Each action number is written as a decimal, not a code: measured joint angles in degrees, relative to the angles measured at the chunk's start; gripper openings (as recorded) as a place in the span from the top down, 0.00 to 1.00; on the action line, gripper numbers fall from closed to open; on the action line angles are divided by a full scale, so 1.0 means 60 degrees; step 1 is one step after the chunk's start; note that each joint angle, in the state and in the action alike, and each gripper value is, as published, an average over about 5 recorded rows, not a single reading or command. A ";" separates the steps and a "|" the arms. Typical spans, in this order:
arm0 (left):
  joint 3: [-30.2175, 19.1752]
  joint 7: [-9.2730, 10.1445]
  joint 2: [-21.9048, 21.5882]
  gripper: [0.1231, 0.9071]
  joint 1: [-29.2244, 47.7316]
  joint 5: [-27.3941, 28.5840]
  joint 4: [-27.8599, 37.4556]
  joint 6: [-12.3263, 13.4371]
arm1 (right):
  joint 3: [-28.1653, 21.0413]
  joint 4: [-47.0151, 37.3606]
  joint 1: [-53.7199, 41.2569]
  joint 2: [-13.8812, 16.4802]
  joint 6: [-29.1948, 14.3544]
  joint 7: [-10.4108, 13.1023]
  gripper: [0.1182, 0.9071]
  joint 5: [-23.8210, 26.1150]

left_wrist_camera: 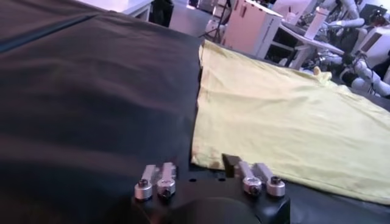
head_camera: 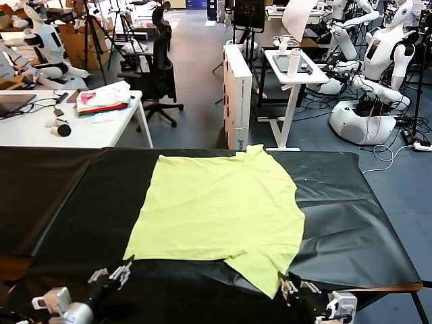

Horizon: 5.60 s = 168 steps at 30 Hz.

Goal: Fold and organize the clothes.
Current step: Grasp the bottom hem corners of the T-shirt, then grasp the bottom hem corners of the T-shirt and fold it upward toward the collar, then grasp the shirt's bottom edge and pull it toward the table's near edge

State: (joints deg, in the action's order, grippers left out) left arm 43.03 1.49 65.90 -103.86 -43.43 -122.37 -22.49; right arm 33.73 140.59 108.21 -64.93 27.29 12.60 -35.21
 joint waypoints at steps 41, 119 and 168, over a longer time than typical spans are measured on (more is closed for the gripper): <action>0.0486 0.0092 0.0843 0.97 0.0544 -0.0366 -0.0474 0.0946 | -0.1957 -0.4891 -0.5789 0.0105 -0.0263 -0.0025 0.97 0.0347; -0.0812 0.0254 0.0509 0.00 0.1700 0.0793 0.0756 0.0515 | -0.0343 -0.1924 -0.2068 0.3232 0.1543 -0.0720 0.22 -0.0618; -0.0018 0.0260 -0.0361 0.97 -0.0487 0.1592 -0.0101 0.0736 | -0.0692 -0.2428 -0.5018 0.3990 0.2478 -0.0675 0.72 -0.2546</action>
State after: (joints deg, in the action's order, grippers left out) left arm 42.92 3.05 63.74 -106.78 -33.88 -122.97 -18.07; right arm 29.59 126.02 78.10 -40.99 42.16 8.55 -50.48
